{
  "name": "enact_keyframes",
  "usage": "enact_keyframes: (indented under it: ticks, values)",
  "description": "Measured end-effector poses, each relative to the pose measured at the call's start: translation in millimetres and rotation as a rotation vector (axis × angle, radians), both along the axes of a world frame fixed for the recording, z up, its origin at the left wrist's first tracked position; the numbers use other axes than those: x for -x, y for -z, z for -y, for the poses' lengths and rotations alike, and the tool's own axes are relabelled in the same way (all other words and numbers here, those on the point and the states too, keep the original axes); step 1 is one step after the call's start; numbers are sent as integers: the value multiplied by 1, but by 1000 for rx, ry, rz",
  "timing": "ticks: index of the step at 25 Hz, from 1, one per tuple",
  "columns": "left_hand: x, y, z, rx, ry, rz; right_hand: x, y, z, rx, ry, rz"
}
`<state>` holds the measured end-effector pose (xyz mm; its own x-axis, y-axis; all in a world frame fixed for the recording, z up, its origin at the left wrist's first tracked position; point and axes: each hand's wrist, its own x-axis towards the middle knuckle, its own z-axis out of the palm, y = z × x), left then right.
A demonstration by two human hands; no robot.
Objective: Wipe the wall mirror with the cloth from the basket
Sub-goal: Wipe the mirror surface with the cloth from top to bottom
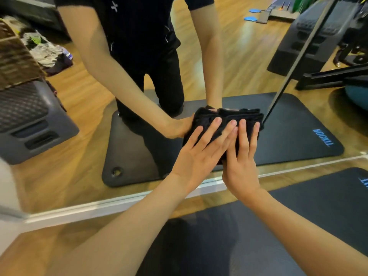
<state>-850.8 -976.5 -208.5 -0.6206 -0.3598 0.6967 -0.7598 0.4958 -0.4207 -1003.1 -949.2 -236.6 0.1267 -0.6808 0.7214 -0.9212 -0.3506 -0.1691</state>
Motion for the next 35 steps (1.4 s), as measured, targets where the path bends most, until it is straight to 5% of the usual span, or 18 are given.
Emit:
enact_keyframes:
  ticks: [15,22,26,35]
  values:
    - [-317,24,-42,-71,-145,24,-306,34,-19,-12,-254,134]
    - [-473,22,-67,-113,-302,145,-445,45,-35,-124,-359,34]
    - [-544,25,-77,-73,-381,165,-513,47,-38,-25,-346,25]
    - [-563,85,-79,-73,-419,67,-513,98,-16,206,-375,-168]
